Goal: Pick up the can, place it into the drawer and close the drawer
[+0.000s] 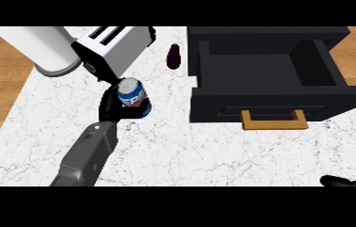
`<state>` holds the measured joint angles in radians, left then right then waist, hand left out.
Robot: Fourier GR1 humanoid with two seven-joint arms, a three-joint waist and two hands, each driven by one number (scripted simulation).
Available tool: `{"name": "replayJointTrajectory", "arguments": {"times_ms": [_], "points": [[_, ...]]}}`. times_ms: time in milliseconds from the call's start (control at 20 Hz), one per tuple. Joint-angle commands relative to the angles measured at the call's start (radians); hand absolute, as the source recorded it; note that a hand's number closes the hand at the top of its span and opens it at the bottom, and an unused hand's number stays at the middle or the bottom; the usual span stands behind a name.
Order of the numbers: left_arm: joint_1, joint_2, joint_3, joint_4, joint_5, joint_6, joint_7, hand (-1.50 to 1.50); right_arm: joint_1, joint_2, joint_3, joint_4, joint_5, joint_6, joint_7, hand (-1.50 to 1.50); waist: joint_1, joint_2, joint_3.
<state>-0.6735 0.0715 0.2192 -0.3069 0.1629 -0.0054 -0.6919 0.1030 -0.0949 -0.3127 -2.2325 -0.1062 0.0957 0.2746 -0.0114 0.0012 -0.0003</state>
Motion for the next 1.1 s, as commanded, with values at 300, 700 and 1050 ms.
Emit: {"name": "replayJointTrajectory", "arguments": {"times_ms": [300, 700, 1050], "points": [[-0.128, -0.044, -0.084, -0.243, -0.022, 0.071, 0.275, 1.5, 0.037, -0.006, -0.028, -0.015, -0.009, 0.022, -0.021, -1.5, 0.012, -0.008, 0.002], [-0.163, -0.071, -0.264, -0.539, 0.065, 0.2, 0.567, 1.5, 0.004, 0.026, 0.011, 0.004, 0.038, -0.014, -0.005, -1.5, 0.011, -0.008, 0.001], [-0.321, -0.06, -0.254, -0.627, 0.014, 0.271, 0.769, 1.5, -0.005, 0.02, 0.025, -0.02, 0.058, -0.016, 0.013, -1.5, 0.005, -0.003, 0.001]]}}
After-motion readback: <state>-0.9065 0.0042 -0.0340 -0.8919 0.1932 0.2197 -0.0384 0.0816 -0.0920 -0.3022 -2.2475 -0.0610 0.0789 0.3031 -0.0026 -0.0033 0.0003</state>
